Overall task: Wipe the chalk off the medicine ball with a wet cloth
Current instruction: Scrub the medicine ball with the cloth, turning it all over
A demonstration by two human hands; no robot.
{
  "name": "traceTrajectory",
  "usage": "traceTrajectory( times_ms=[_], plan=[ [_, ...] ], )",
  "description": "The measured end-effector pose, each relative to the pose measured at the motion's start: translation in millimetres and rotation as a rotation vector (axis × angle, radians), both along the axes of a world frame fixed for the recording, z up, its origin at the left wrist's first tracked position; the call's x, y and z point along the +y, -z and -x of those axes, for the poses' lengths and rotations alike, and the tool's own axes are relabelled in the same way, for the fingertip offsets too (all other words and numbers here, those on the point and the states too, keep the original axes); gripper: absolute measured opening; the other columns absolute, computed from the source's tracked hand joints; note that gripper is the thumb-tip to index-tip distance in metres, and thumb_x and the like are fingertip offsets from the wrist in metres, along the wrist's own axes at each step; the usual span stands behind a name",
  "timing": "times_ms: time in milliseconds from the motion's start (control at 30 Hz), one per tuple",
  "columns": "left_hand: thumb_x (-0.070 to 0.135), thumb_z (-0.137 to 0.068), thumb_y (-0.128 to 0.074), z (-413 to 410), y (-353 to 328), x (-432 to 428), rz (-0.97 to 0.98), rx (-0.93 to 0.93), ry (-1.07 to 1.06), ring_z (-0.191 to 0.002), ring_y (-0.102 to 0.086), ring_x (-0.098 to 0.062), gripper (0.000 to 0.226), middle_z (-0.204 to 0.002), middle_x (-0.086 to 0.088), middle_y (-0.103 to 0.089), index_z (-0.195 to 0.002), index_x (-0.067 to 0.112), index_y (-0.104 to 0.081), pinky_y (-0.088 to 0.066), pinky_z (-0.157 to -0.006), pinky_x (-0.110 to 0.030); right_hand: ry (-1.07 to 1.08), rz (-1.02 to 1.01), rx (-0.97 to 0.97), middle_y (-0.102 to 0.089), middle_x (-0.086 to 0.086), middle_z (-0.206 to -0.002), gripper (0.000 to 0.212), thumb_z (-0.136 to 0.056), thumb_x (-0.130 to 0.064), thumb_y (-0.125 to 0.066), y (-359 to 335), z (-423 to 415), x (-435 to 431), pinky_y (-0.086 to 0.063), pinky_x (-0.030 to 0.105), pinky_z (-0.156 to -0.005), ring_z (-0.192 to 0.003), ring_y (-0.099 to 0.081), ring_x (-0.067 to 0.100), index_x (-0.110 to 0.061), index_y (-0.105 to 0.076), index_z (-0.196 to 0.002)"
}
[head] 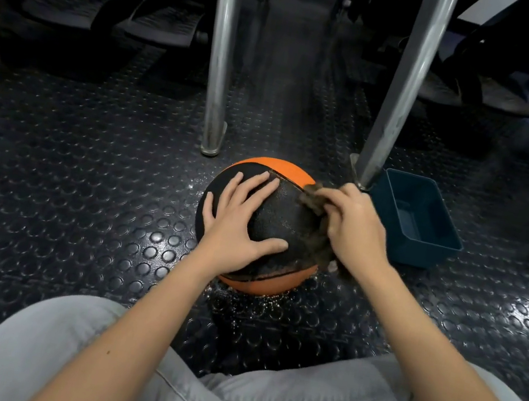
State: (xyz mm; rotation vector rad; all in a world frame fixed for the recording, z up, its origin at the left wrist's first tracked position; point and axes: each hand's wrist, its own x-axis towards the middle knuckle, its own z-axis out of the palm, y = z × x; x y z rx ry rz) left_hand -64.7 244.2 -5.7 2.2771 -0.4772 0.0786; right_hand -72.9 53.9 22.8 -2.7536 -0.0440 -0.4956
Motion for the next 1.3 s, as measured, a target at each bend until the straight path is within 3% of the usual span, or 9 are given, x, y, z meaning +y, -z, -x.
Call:
traceTrajectory(
  times_ms=[100,167,267,333,500,633,867,1133,1300],
  plan=[
    [0.068,-0.065,-0.055,2,-1,1,-0.04,-0.028,-0.018,-0.138,0.006,0.008,0.084,-0.144,0.038,-0.008,-0.136,0.058,-0.013,0.007,-0.114,-0.047,0.179,0.026,0.2,-0.053,0.004,-0.11,0.03,-0.096,-0.012,-0.047,4,-9,-35,-0.047,0.04,-0.078,-0.111,-0.048,0.027,-0.025,-0.063,-0.118],
    [0.072,-0.067,-0.05,2,0,3,-0.095,-0.052,-0.065,-0.139,0.006,0.005,0.084,-0.151,0.033,-0.007,-0.141,0.056,-0.015,0.004,-0.114,-0.048,0.225,-0.09,0.107,-0.055,0.005,-0.11,0.026,-0.095,-0.013,-0.049,-7,-11,-33,-0.045,0.039,-0.08,-0.11,-0.05,0.028,-0.023,-0.064,-0.115],
    [0.079,-0.071,-0.045,5,0,2,-0.165,-0.066,-0.151,-0.141,0.003,-0.001,0.085,-0.154,0.028,-0.007,-0.144,0.051,-0.015,0.0,-0.115,-0.05,-0.03,-0.189,-0.129,-0.057,0.005,-0.099,0.024,-0.09,-0.01,-0.055,-20,3,2,-0.045,0.037,-0.08,-0.098,-0.054,0.025,-0.02,-0.066,-0.109],
    [0.084,-0.068,-0.037,9,0,0,-0.193,-0.096,-0.215,-0.142,-0.001,-0.007,0.088,-0.154,0.026,-0.009,-0.145,0.05,-0.014,-0.003,-0.114,-0.051,-0.18,-0.176,-0.097,-0.055,0.002,-0.096,0.024,-0.09,-0.01,-0.056,-10,17,21,-0.046,0.035,-0.078,-0.096,-0.054,0.023,-0.021,-0.067,-0.108],
    [0.078,-0.065,-0.057,11,-9,10,-0.271,-0.077,-0.283,-0.135,-0.006,-0.011,0.098,-0.15,0.013,-0.016,-0.147,0.042,-0.017,0.007,-0.112,-0.05,0.161,-0.068,0.212,-0.053,0.005,-0.109,0.028,-0.094,-0.014,-0.05,15,-8,-21,-0.047,0.04,-0.085,-0.109,-0.052,0.028,-0.025,-0.063,-0.116],
    [0.071,-0.055,-0.073,2,-12,16,-0.261,-0.166,-0.326,-0.137,-0.005,-0.014,0.107,-0.14,-0.002,-0.028,-0.139,0.019,-0.034,0.015,-0.112,-0.047,0.042,-0.256,0.027,-0.058,0.002,-0.107,0.025,-0.092,-0.011,-0.054,5,-5,8,-0.046,0.035,-0.083,-0.103,-0.056,0.025,-0.019,-0.063,-0.113],
    [0.06,-0.06,-0.075,-5,-3,10,-0.143,-0.126,-0.217,-0.146,-0.001,-0.013,0.108,-0.157,0.009,-0.011,-0.147,0.027,-0.022,0.005,-0.116,-0.038,-0.239,-0.128,-0.071,-0.057,0.002,-0.093,0.026,-0.086,-0.019,-0.05,3,20,55,-0.051,0.04,-0.074,-0.095,-0.058,0.028,-0.021,-0.067,-0.107],
    [0.06,-0.057,-0.079,4,-4,1,-0.206,-0.152,-0.15,-0.145,0.002,-0.01,0.111,-0.157,0.012,-0.009,-0.147,0.03,-0.021,0.009,-0.115,-0.036,0.071,-0.186,0.061,-0.065,0.004,-0.111,0.026,-0.088,-0.017,-0.055,-7,-33,17,-0.046,0.038,-0.087,-0.106,-0.058,0.028,-0.02,-0.066,-0.111],
    [0.062,-0.047,-0.076,-2,-1,9,-0.109,-0.134,-0.147,-0.143,-0.005,-0.005,0.111,-0.154,0.014,-0.017,-0.143,0.03,-0.029,0.007,-0.114,-0.033,-0.222,-0.178,-0.004,-0.067,0.001,-0.099,0.023,-0.085,-0.019,-0.056,-4,25,53,-0.051,0.04,-0.08,-0.097,-0.061,0.026,-0.022,-0.069,-0.103]
  ],
)
